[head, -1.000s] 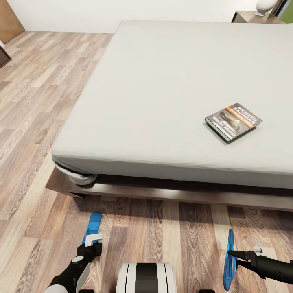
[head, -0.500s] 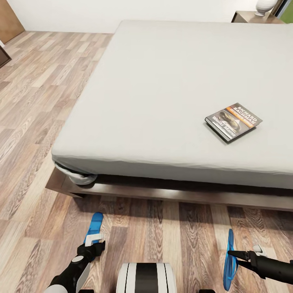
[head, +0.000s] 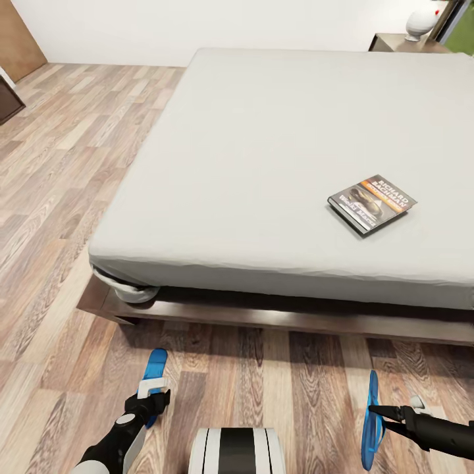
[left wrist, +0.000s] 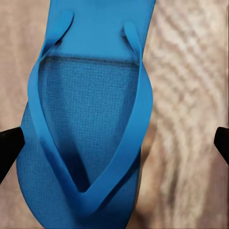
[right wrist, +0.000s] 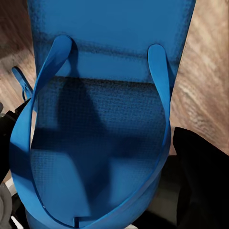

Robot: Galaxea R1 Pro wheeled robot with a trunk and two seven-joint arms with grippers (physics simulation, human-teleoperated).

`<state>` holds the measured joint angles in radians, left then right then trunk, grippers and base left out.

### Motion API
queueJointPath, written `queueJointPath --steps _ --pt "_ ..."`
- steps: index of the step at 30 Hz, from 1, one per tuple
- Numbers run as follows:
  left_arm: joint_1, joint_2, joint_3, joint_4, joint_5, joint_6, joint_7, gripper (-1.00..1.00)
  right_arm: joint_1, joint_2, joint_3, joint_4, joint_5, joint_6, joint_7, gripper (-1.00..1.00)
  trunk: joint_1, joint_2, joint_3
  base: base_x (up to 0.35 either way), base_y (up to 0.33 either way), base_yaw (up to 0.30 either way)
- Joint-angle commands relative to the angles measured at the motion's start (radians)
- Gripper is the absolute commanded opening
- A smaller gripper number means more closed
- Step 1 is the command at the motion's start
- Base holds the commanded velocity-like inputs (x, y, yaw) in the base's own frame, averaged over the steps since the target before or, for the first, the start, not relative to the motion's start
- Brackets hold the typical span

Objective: In the bedroom, move the book from the bed onto either nightstand, and place the two sandals side by side next to the bed.

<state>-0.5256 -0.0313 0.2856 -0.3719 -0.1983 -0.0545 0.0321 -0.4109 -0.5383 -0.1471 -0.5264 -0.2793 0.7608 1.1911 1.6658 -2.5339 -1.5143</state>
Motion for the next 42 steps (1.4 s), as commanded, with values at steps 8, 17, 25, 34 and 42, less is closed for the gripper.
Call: queueJointPath --steps 8,17,25,34,42 --pt "-0.001 0.0 0.008 0.001 -0.01 -0.002 0.001 1.0 0.0 0.0 0.0 0.0 -0.003 0.006 -0.001 -1.0 -0.004 0.002 0.031 0.0 0.0 0.0" --pt "-0.001 0.008 0.009 0.002 -0.008 -0.002 -0.001 1.0 0.0 0.0 0.0 0.0 -0.003 0.006 0.0 -1.0 -0.008 0.004 0.065 0.0 0.0 0.0" --pt "-0.001 0.051 0.014 0.001 -0.006 -0.002 -0.082 1.0 0.0 0.0 0.0 0.0 -0.003 0.006 0.001 -1.0 -0.011 0.006 0.096 0.0 0.0 0.0" --pt "-0.001 0.337 0.191 0.005 0.143 0.133 -0.887 1.0 0.0 0.0 0.0 0.001 -0.003 0.006 0.0 -1.0 -0.013 0.006 0.108 0.0 0.0 0.0" --pt "0.001 0.364 0.202 0.128 0.152 0.132 -0.99 1.0 0.0 0.001 0.0 0.002 0.005 0.001 -0.009 -1.0 -0.013 0.006 0.108 0.0 0.003 0.0"
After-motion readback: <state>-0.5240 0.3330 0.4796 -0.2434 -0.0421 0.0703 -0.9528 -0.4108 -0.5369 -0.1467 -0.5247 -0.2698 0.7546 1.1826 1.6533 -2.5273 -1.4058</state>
